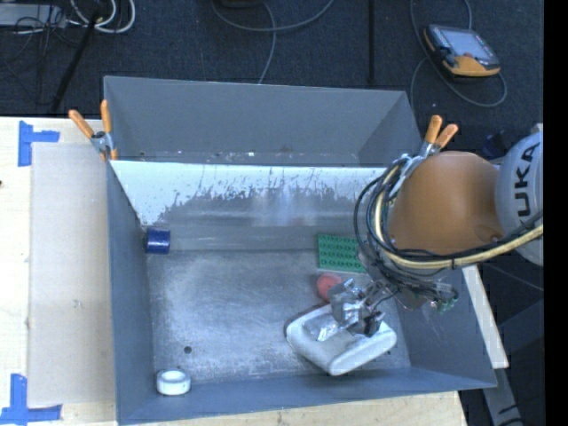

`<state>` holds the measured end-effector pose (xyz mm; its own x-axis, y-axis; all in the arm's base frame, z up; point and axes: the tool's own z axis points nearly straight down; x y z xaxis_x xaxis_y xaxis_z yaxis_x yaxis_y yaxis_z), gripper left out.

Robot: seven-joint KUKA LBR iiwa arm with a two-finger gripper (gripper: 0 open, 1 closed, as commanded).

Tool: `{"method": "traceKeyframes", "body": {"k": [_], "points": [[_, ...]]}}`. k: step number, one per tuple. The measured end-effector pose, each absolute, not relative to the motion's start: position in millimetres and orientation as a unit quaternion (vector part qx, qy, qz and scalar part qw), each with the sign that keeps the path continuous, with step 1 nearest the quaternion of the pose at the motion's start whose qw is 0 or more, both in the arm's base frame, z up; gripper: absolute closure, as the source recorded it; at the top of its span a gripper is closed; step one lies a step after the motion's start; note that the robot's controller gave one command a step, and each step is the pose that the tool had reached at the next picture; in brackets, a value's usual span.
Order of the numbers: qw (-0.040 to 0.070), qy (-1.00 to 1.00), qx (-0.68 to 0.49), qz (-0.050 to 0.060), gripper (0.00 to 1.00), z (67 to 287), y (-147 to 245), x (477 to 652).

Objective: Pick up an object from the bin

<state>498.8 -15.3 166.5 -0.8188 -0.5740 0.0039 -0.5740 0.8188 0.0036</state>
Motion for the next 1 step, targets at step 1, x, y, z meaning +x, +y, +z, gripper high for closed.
{"method": "traceKeyframes", "body": {"k": [1], "points": [[-0.003, -0.963, 0.271, 0.001, 1.00, 229.3, -15.9, 490.8]]}}
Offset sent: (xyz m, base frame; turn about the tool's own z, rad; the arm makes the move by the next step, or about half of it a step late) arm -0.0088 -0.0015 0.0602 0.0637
